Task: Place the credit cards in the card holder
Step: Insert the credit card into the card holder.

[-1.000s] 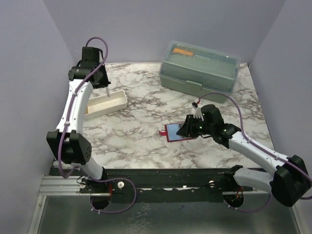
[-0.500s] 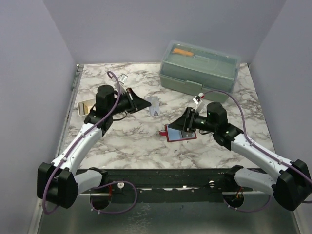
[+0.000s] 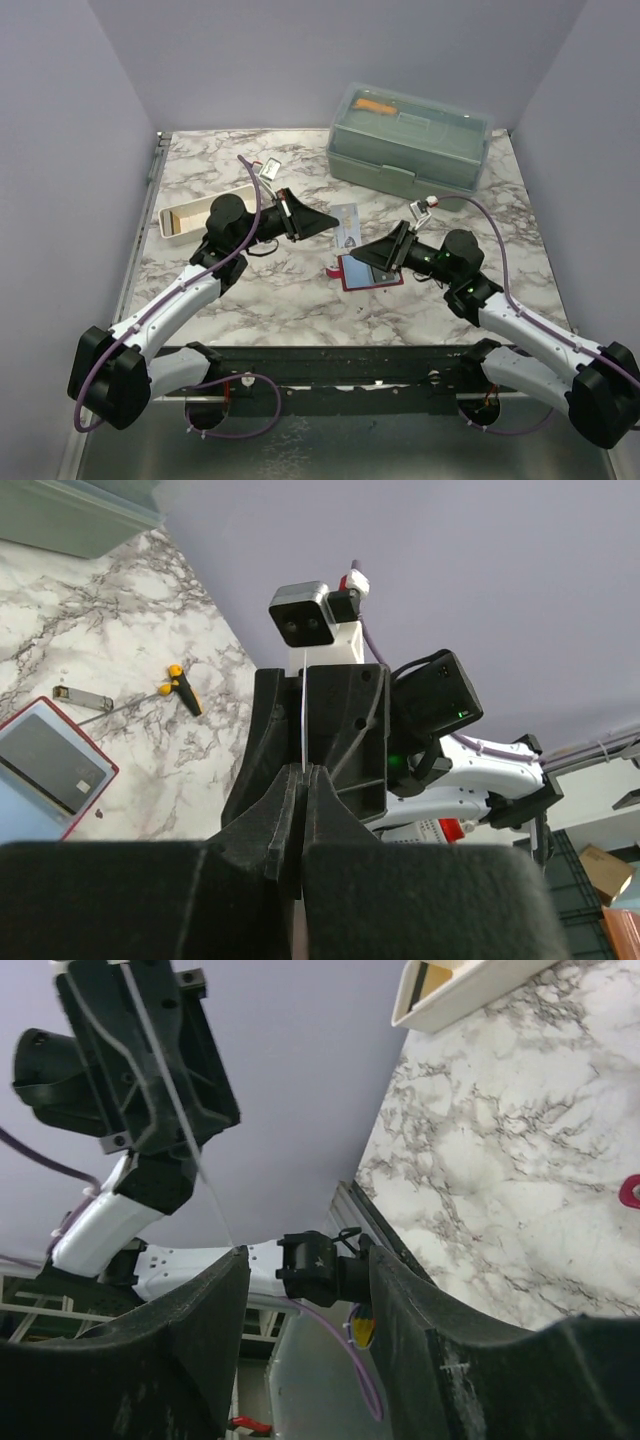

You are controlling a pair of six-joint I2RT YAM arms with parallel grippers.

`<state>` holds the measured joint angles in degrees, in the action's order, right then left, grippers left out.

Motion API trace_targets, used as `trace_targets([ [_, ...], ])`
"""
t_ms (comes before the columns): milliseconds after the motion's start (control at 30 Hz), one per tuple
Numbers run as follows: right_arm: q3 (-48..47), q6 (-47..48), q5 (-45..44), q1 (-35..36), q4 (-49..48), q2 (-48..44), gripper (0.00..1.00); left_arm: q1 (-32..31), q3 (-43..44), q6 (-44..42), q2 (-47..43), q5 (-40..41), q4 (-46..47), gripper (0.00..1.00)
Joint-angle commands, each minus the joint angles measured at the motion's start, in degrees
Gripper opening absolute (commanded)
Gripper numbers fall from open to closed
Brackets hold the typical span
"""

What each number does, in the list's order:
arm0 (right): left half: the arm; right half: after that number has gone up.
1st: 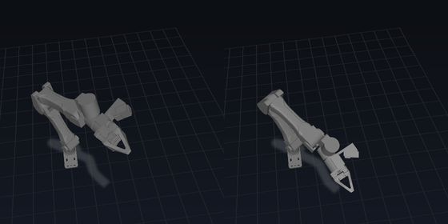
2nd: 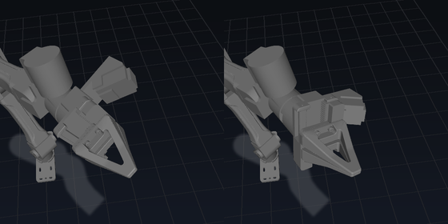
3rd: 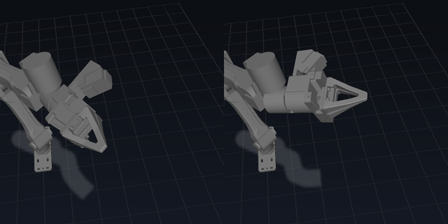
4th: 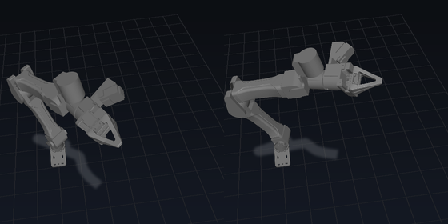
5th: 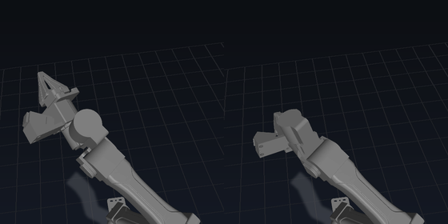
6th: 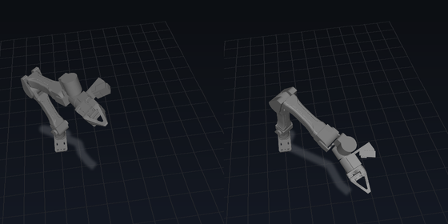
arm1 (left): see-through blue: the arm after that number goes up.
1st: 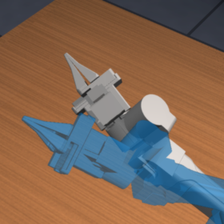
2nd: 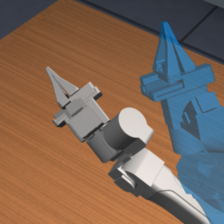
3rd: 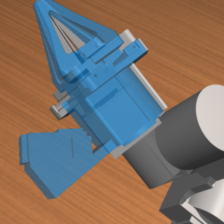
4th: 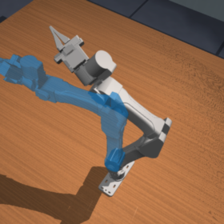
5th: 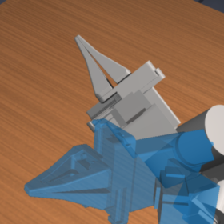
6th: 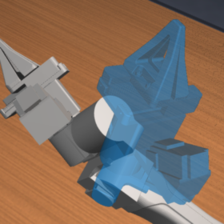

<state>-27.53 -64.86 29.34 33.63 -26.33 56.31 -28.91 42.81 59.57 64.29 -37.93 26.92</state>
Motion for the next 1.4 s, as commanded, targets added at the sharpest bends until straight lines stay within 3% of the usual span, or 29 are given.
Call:
trace_targets([
  [0, 0.9, -0.8, -1.5, -0.4, -6.2, -3.0, 0.56, -0.5, -1.1, 1.5, 0.0, -0.5, 4.2, 0.00],
  [200, 1.1, 0.8, -1.9, -0.5, -4.6, -4.8, 0.64, -0.6, -0.7, 2.6, 0.6, -0.5, 5.5, 0.00],
  [333, -0.9, 1.3, -3.8, -0.5, -2.4, -4.9, 0.60, -1.3, -2.0, 4.3, 1.9, -2.2, 8.0, 0.00],
  [667, -0.4, -0.1, -5.8, -1.3, -4.5, -5.0, 0.33, -3.6, -4.9, 5.4, 2.4, -2.2, 9.9, 0.00],
  [833, 0.1, 1.2, -6.1, -1.7, -2.3, -5.2, 0.02, -4.9, -5.5, 5.1, 3.9, -1.7, 10.6, 0.00],
  [900, -0.5, 4.3, -7.6, -2.2, 3.6, -6.1, 0.00, -4.9, -5.9, 5.1, 4.7, -1.2, 10.4, 0.00],
  [933, -0.3, 6.3, -8.9, -2.3, 6.6, -6.9, 0.00, -4.9, -6.1, 5.1, 5.4, -0.7, 9.9, 0.06],
  [1033, 0.3, 11.5, -12.0, -4.0, 16.3, -8.7, 0.00, -4.9, -6.2, 5.0, 8.0, 1.0, 5.3, 0.36],
  [1100, -0.2, 15.8, -11.4, -6.2, 22.4, -8.7, 0.00, -4.9, -4.8, 3.0, 10.1, 3.0, -2.2, 0.49],
  [1233, -5.1, 26.4, -10.5, -10.4, 37.9, -2.4, 0.00, -4.9, 1.9, -4.2, 16.2, 6.8, -20.9, 0.56],
  [1367, -9.2, 34.1, -5.9, -14.0, 46.0, 7.1, 0.00, -5.5, 5.6, -6.8, 22.9, 5.6, -26.4, 0.56],
])
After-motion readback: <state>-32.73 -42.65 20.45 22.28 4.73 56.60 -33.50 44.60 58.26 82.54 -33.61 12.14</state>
